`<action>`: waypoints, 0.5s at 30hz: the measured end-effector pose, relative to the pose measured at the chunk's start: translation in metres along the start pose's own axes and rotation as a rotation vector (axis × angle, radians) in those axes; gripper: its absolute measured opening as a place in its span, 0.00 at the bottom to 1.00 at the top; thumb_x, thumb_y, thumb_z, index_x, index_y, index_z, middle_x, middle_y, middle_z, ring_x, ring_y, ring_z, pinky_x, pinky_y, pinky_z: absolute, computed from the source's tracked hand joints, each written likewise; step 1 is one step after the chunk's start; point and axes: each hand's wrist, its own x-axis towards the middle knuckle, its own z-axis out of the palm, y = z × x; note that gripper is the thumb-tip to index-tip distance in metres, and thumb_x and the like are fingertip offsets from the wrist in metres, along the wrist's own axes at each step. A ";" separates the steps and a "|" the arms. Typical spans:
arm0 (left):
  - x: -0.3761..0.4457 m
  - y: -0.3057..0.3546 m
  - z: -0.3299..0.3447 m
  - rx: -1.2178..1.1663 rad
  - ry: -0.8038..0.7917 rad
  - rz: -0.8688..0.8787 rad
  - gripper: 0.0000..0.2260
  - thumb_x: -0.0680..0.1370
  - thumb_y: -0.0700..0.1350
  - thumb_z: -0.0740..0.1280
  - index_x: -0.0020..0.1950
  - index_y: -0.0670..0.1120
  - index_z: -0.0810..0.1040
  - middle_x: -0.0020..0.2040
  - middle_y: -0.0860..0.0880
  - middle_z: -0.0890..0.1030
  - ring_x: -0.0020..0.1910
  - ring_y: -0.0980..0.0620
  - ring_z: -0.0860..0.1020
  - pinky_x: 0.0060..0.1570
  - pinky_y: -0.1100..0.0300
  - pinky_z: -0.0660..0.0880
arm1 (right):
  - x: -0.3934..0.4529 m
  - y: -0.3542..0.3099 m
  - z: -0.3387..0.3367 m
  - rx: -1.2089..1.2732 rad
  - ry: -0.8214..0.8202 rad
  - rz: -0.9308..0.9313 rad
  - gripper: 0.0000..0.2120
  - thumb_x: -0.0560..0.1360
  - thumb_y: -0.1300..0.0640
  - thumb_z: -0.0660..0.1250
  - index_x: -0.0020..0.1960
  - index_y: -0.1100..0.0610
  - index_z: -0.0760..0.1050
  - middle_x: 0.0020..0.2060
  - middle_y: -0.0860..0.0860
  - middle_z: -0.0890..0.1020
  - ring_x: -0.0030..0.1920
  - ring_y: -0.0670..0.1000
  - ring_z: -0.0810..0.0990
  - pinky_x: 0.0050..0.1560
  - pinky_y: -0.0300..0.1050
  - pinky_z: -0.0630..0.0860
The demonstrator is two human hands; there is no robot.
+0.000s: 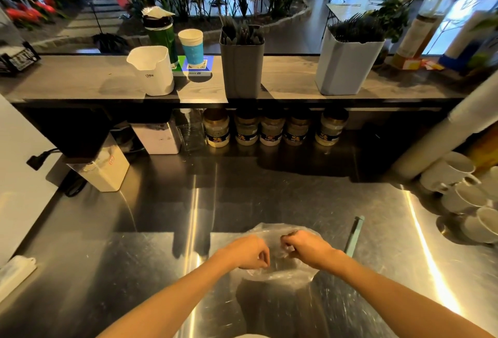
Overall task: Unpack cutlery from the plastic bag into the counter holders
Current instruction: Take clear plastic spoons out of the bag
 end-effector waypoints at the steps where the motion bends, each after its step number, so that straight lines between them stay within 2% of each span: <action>1: 0.000 -0.001 -0.002 -0.044 0.055 -0.040 0.07 0.77 0.44 0.70 0.54 0.47 0.85 0.53 0.49 0.85 0.51 0.50 0.82 0.55 0.52 0.79 | 0.000 -0.004 0.000 0.008 0.053 -0.031 0.08 0.77 0.57 0.71 0.55 0.52 0.78 0.55 0.48 0.81 0.51 0.46 0.77 0.51 0.31 0.69; 3: 0.000 -0.004 -0.008 -0.122 0.146 -0.092 0.07 0.75 0.44 0.73 0.52 0.47 0.84 0.51 0.49 0.85 0.50 0.50 0.83 0.55 0.52 0.79 | -0.003 -0.013 -0.003 0.081 0.131 -0.027 0.07 0.76 0.53 0.73 0.53 0.50 0.78 0.51 0.46 0.81 0.48 0.41 0.74 0.50 0.27 0.66; 5: 0.000 -0.007 -0.016 -0.188 0.172 -0.099 0.10 0.73 0.44 0.76 0.53 0.47 0.82 0.51 0.48 0.85 0.50 0.50 0.83 0.55 0.52 0.80 | -0.008 -0.025 -0.009 0.292 0.183 0.051 0.08 0.73 0.49 0.75 0.50 0.47 0.79 0.48 0.42 0.82 0.47 0.41 0.78 0.51 0.33 0.75; 7: -0.002 -0.009 -0.023 -0.268 0.142 -0.069 0.17 0.70 0.43 0.79 0.57 0.47 0.80 0.51 0.48 0.84 0.49 0.51 0.83 0.54 0.52 0.81 | -0.013 -0.036 -0.018 0.588 0.202 0.113 0.08 0.70 0.52 0.79 0.46 0.46 0.81 0.43 0.43 0.84 0.45 0.44 0.83 0.47 0.38 0.80; 10: -0.007 -0.007 -0.034 -0.369 0.081 -0.018 0.24 0.68 0.44 0.81 0.62 0.48 0.78 0.55 0.49 0.83 0.50 0.54 0.81 0.56 0.52 0.81 | -0.020 -0.049 -0.030 0.822 0.287 0.168 0.09 0.70 0.54 0.80 0.47 0.52 0.82 0.42 0.48 0.86 0.45 0.48 0.86 0.47 0.41 0.83; 13: -0.015 0.003 -0.042 -0.503 0.060 0.009 0.26 0.70 0.52 0.79 0.65 0.51 0.77 0.58 0.52 0.83 0.55 0.55 0.81 0.60 0.55 0.79 | -0.022 -0.055 -0.040 1.095 0.397 0.217 0.10 0.71 0.56 0.79 0.48 0.59 0.83 0.44 0.55 0.86 0.46 0.56 0.86 0.48 0.48 0.84; 15: -0.018 0.009 -0.043 -0.557 0.089 0.013 0.26 0.71 0.61 0.75 0.66 0.53 0.78 0.57 0.54 0.83 0.56 0.56 0.81 0.61 0.53 0.79 | -0.022 -0.060 -0.047 1.224 0.437 0.248 0.10 0.71 0.58 0.78 0.49 0.63 0.82 0.46 0.58 0.86 0.47 0.58 0.86 0.47 0.47 0.83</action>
